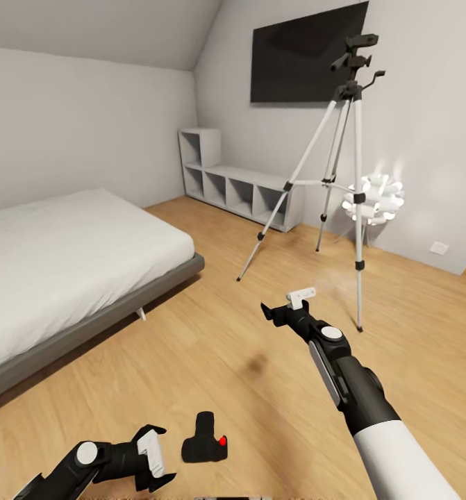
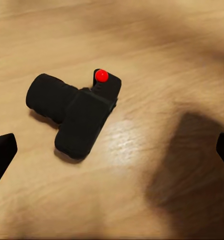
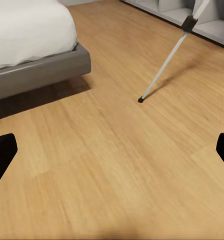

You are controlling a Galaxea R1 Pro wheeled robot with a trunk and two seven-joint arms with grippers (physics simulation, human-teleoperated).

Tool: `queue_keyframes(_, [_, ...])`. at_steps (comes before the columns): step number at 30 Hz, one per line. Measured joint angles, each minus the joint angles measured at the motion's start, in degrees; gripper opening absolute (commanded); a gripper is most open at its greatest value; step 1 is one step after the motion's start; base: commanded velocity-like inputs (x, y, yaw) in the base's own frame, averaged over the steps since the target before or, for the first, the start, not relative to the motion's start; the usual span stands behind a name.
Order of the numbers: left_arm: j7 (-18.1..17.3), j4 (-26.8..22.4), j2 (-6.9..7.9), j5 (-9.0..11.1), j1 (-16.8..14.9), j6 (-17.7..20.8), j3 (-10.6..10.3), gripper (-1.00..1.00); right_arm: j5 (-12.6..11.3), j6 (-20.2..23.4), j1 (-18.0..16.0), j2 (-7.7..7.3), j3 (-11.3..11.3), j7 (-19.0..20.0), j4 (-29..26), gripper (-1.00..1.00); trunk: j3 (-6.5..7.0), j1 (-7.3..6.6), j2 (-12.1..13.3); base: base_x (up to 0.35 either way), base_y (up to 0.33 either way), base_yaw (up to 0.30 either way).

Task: Attach the digital camera to the camera tripod in the bedroom.

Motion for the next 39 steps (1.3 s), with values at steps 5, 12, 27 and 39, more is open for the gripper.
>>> queue_keyframes(5, [0.11, 0.13, 0.38, 0.04, -0.21, 0.00, 0.13, 1.00, 0.00, -0.04, 0.01, 0.05, 0.16, 0.00, 0.08, 1.00, -1.11, 0.13, -0.07, 0.000, 0.000, 0.000])
queue_keyframes(12, [0.15, 0.79, 0.50, 0.08, -1.63, 0.03, 0.25, 1.00, 0.00, -0.10, 0.02, 0.07, 0.28, 0.00, 0.12, 1.00, -2.66, 0.31, -0.16, 0.000, 0.000, 0.000])
queue_keyframes(27, [0.16, 0.76, 2.10, 0.02, -2.18, 0.04, 0.28, 1.00, 0.00, -0.11, 0.02, 0.07, 0.34, -0.03, 0.14, 1.00, -5.99, 0.70, -0.36, 0.000, 0.000, 0.000])
queue_keyframes(39, [0.13, -3.70, 2.06, 0.02, -5.64, 0.50, 0.28, 1.00, 0.00, -0.11, 0.01, 0.07, 0.35, -0.06, 0.14, 1.00, -8.64, 1.00, -0.53, 0.000, 0.000, 0.000])
